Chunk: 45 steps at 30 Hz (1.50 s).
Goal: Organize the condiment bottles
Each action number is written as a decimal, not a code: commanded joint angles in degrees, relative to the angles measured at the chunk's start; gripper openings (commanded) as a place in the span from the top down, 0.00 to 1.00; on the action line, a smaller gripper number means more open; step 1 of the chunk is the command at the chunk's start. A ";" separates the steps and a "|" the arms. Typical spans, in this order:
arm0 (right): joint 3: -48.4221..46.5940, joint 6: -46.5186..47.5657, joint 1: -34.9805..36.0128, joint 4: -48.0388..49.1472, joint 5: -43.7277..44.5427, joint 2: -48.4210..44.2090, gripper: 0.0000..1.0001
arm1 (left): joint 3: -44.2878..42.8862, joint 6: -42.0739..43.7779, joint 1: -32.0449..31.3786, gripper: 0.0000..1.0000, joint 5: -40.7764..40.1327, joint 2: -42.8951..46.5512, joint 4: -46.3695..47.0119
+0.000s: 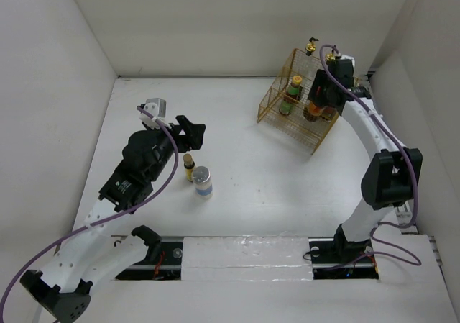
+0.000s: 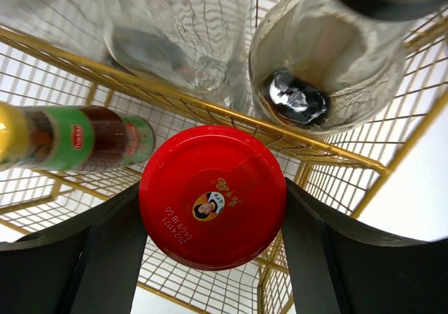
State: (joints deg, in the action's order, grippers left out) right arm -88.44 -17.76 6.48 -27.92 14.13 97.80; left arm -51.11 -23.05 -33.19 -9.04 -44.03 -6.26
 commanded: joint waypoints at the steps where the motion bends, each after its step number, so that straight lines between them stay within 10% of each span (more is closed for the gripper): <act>1: -4.36 1.23 0.99 7.19 2.57 -0.59 0.53 | -1.36 0.11 -0.21 0.26 -0.45 0.00 2.04; 25: -4.82 1.24 5.20 6.65 5.29 -7.68 0.08 | -1.36 0.11 -0.21 0.26 -0.54 0.00 2.04; 28: 0.61 2.37 9.85 12.26 1.62 -14.01 0.22 | -1.36 0.11 -0.21 0.26 -1.42 0.00 2.04; 31: 7.03 4.66 16.88 19.21 -10.66 -17.02 0.65 | -1.36 0.11 -0.21 0.26 -3.35 0.52 1.52; 34: 9.43 7.65 25.40 20.98 -22.98 -16.42 0.70 | -1.36 0.11 -0.21 0.26 -5.46 1.05 0.99; 38: 9.96 10.98 37.09 20.98 -27.40 -12.03 0.20 | -0.74 0.11 -0.21 0.26 -8.89 3.07 0.99; 45: 12.76 17.41 48.80 20.28 -25.11 -8.68 0.00 | -0.74 -1.30 -0.21 0.26 -16.35 5.10 0.29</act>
State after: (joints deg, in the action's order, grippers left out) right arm -75.72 -4.10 54.00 -9.96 -9.56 91.33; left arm -51.11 -23.35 -33.19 -19.90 -40.21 -6.79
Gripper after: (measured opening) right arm 0.993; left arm 0.741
